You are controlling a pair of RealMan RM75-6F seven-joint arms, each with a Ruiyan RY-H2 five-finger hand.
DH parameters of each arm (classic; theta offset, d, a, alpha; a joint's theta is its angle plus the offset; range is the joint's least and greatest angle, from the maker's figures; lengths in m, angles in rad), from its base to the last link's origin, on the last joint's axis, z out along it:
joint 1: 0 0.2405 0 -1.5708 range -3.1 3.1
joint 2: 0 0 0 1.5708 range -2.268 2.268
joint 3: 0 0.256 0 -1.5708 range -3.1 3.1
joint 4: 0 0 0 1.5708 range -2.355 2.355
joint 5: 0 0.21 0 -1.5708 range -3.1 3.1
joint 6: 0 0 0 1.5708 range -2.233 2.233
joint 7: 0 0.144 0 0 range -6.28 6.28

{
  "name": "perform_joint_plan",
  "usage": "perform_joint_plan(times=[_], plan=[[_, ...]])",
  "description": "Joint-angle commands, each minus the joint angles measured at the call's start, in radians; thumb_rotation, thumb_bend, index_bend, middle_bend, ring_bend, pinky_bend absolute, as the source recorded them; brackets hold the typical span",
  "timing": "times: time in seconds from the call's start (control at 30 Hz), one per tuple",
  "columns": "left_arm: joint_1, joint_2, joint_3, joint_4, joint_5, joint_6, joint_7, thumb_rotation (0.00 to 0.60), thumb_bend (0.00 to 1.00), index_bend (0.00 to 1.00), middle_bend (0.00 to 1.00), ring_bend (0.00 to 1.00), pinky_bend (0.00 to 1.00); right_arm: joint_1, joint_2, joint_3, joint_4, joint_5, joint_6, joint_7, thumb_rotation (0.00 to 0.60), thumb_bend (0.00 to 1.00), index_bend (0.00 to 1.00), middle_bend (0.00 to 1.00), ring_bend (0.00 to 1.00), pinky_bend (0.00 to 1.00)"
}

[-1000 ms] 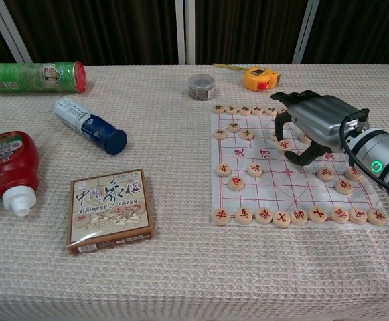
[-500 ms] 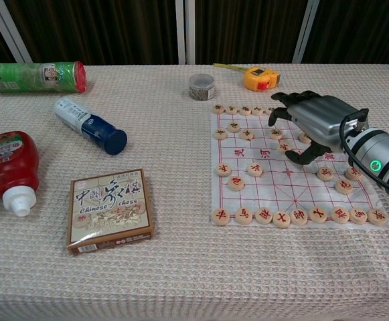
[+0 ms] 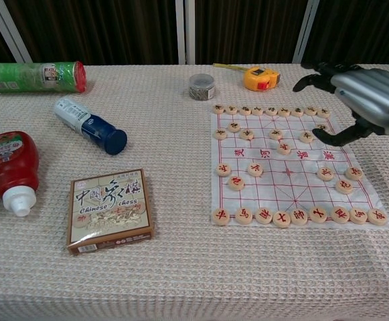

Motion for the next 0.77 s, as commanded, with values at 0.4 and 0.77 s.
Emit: perform_joint_plan(times=[0.4,0.77], plan=[[0.107,0.130,0.030,-0.110,-0.011,0.106,0.015,0.431,0.05,0.16,0.11,0.08,0.20,-0.348,0.437,-0.123,-0.190,-0.028,0.301,0.237,0.600,0.25,0.00,0.00,0.00,0.00],[0.207,0.214,0.052,-0.141,-0.056,0.160,-0.010,0.341,0.05,0.15,0.11,0.08,0.20,-0.462,0.421,-0.136,-0.074,0.003,0.308,0.346,0.600,0.27,0.00,0.00,0.00,0.00]])
